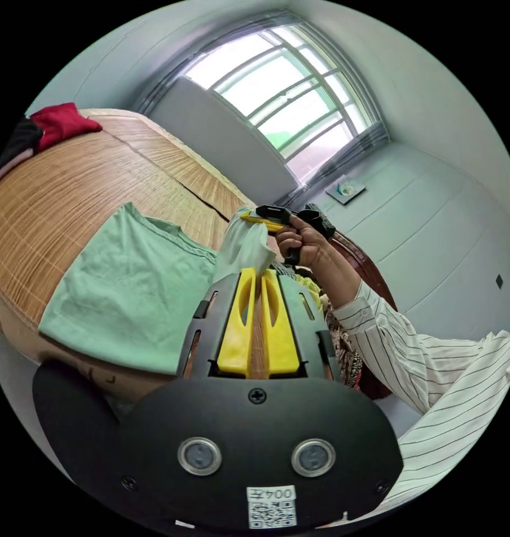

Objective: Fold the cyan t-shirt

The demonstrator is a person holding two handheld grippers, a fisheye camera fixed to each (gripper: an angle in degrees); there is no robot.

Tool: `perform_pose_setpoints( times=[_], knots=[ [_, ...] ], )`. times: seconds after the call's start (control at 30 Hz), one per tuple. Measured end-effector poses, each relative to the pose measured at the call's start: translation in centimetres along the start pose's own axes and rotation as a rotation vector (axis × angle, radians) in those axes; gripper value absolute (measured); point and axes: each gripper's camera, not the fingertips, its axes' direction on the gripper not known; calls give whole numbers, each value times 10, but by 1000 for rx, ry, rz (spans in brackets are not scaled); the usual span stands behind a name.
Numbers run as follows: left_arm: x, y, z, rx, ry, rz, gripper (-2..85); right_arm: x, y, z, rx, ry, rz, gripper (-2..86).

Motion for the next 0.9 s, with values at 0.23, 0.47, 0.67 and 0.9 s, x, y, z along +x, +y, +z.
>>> perform_pose_setpoints(
  times=[0.23, 0.47, 0.67, 0.9],
  knots=[
    [-96, -29, -75, 108, 65, -267, 14, -136, -24, 119, -120, 285, -114, -1],
    [-168, -46, -108, 124, 156, -475, 16, -191, -36, 211, -209, 400, -148, 13],
    [-198, -62, -144, 134, 198, -575, 18, -213, -33, 241, -236, 371, -154, 85],
    [-210, -77, -216, 182, 163, -603, 13, -272, 3, 166, -60, 331, -400, 75]
  ],
)
